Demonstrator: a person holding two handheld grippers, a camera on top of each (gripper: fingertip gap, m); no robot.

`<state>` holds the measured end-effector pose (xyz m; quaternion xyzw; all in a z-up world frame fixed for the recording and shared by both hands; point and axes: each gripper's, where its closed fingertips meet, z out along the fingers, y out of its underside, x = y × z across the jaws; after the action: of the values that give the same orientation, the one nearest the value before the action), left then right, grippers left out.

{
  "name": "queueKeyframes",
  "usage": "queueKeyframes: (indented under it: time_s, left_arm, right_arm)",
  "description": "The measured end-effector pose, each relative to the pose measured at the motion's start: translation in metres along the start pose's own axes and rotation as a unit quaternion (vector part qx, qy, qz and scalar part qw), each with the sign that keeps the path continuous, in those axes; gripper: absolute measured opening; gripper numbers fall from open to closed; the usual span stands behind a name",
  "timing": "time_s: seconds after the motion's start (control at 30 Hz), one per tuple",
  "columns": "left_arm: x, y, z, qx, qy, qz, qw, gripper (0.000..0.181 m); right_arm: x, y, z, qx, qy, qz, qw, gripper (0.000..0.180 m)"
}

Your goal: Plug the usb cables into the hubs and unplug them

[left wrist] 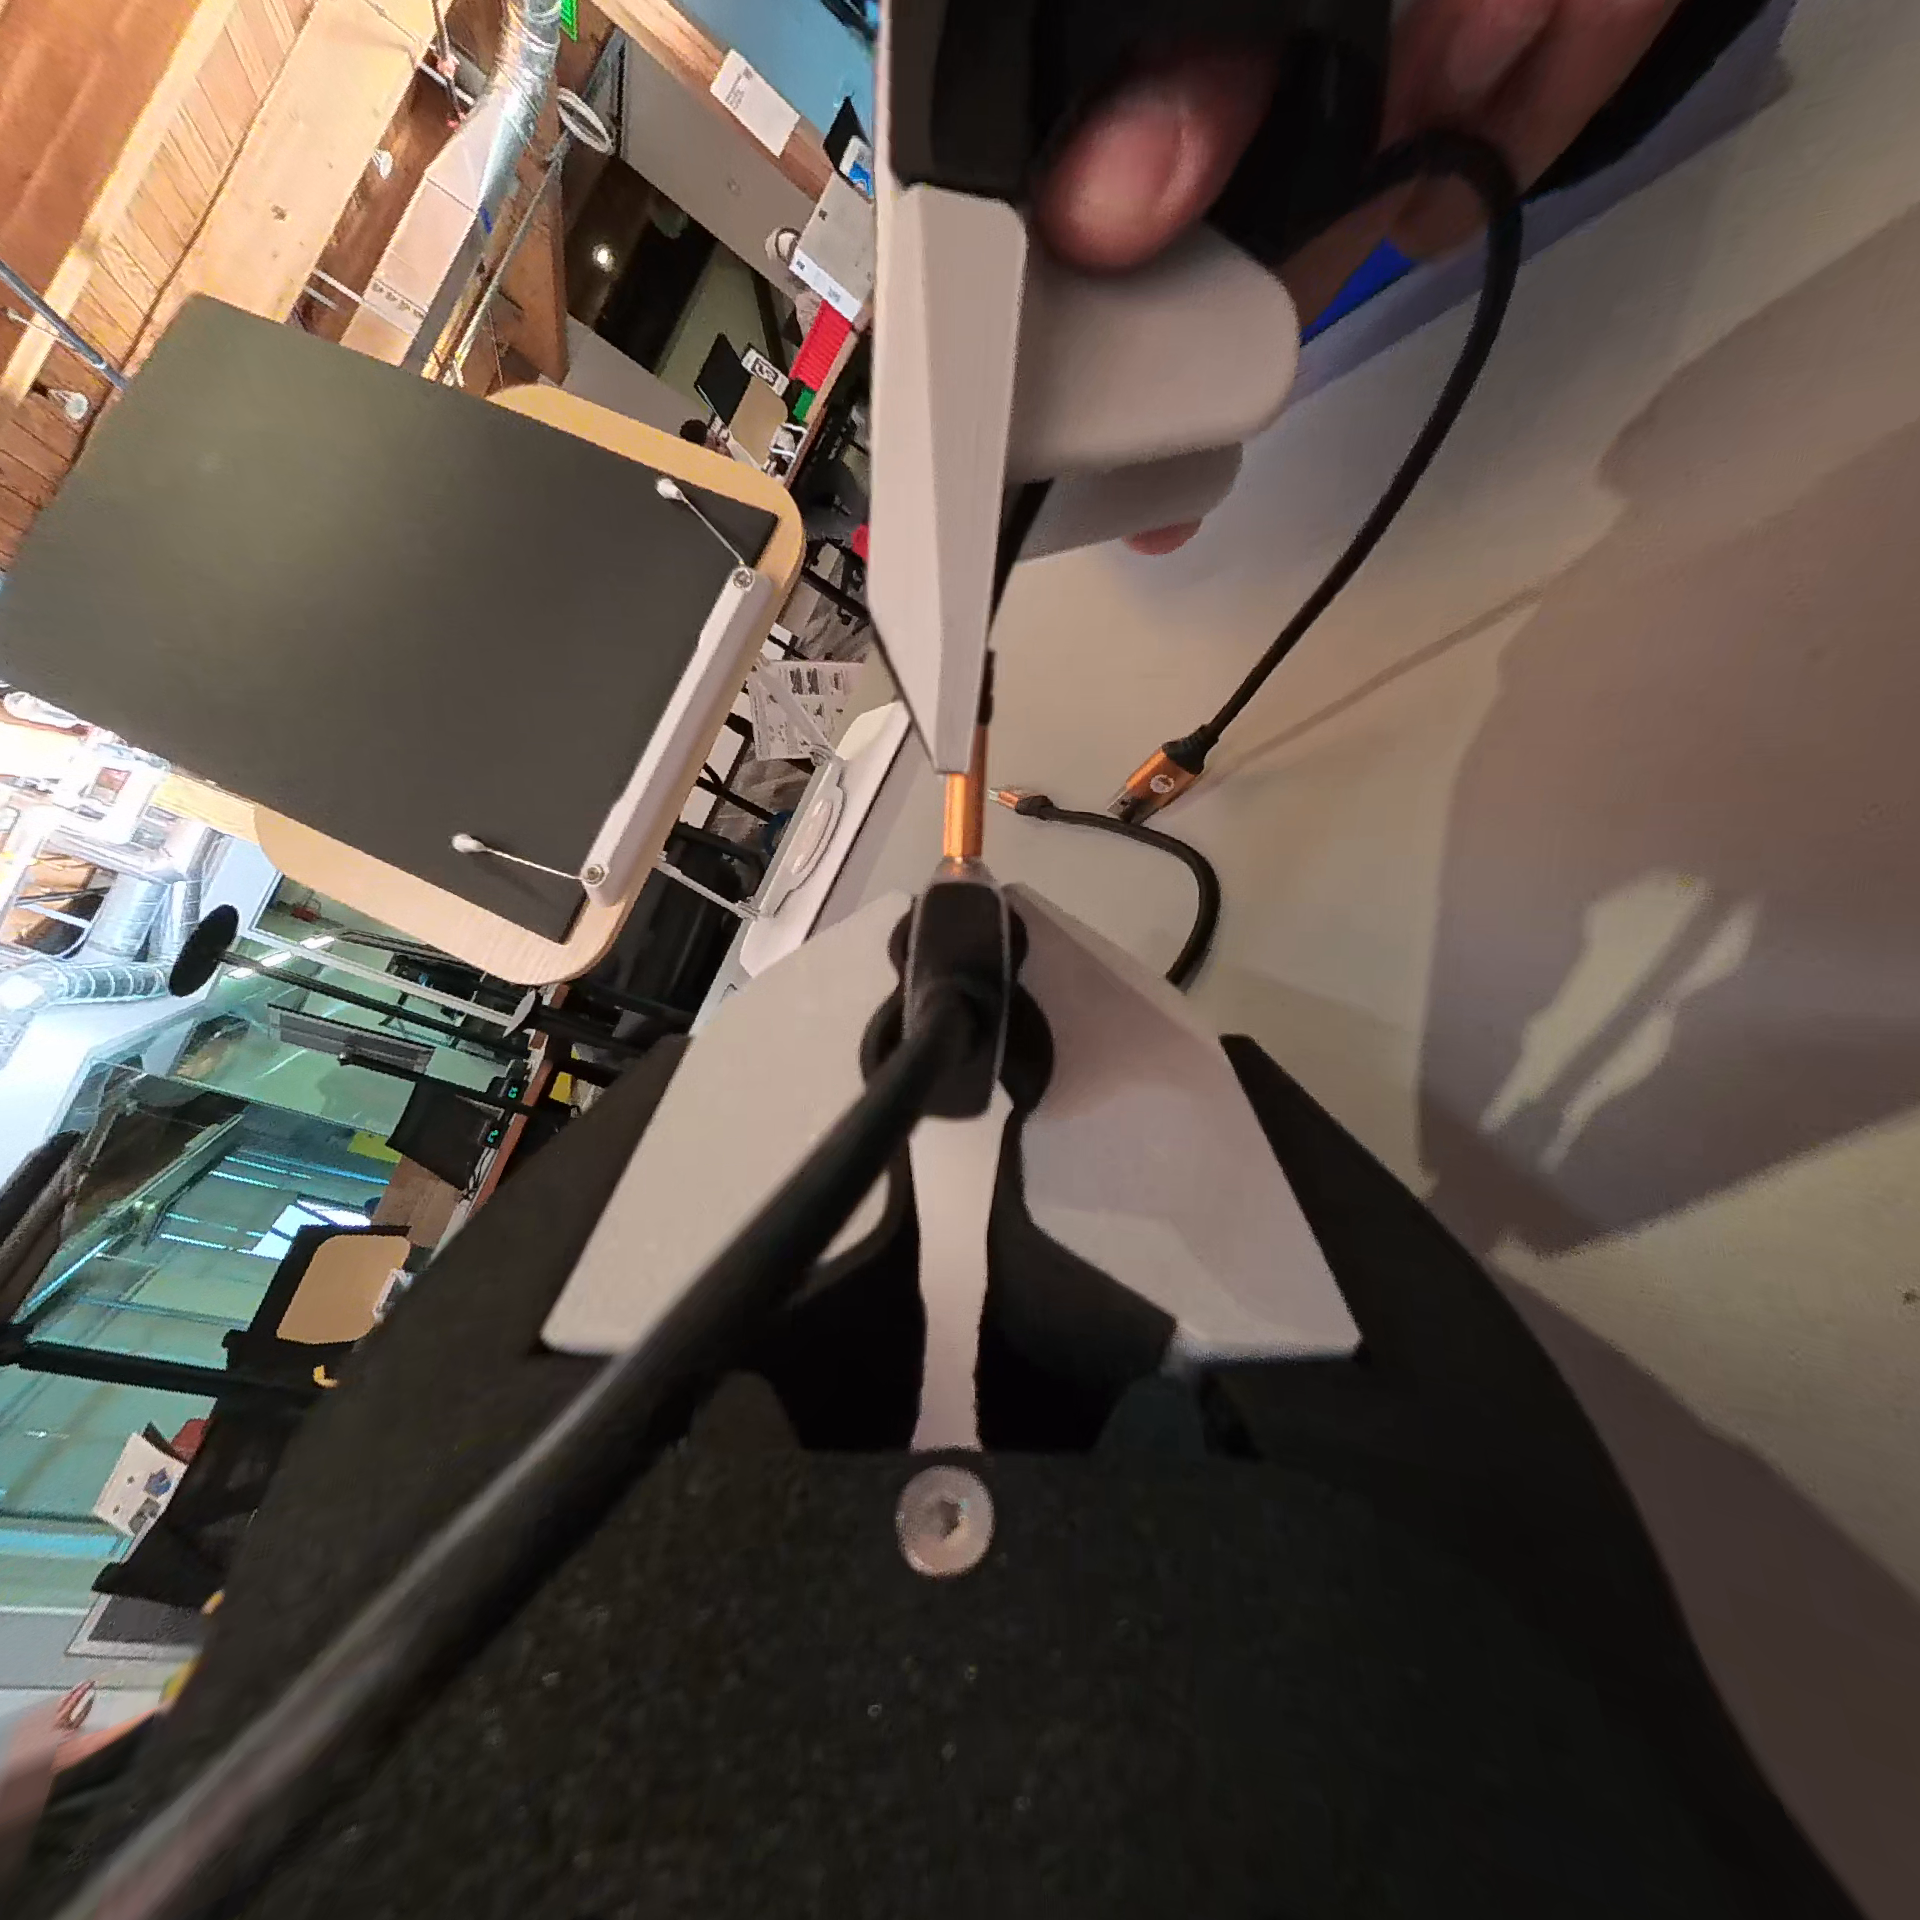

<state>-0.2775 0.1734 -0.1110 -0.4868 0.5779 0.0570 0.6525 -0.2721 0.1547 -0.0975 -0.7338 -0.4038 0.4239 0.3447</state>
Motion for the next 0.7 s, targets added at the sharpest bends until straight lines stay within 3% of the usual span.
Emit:
queueKeyframes:
  time_s: [0.3, 0.37, 0.43, 0.53, 0.7]
  left_arm:
    - [-0.005, 0.002, -0.001, -0.020, 0.005, -0.040, 0.999, 0.010]
    - [-0.004, 0.007, -0.004, -0.034, 0.013, -0.035, 0.999, 0.010]
    - [0.002, 0.012, -0.009, -0.030, 0.035, -0.033, 0.998, 0.010]
    - [0.010, 0.010, -0.014, -0.009, 0.068, -0.042, 0.997, 0.010]
    - [0.016, 0.002, -0.018, 0.001, 0.096, -0.077, 0.992, 0.010]
  right_arm:
    - [0.001, -0.010, -0.003, 0.015, -0.009, -0.010, 1.000, 0.011]
    - [0.010, -0.030, -0.015, 0.057, 0.002, -0.019, 0.998, 0.023]
    - [0.037, -0.051, -0.026, 0.085, 0.053, -0.013, 0.995, 0.027]
    - [0.092, -0.061, -0.019, 0.052, 0.177, -0.043, 0.982, 0.028]
    - [0.153, -0.026, 0.047, -0.069, 0.301, -0.114, 0.944, 0.032]
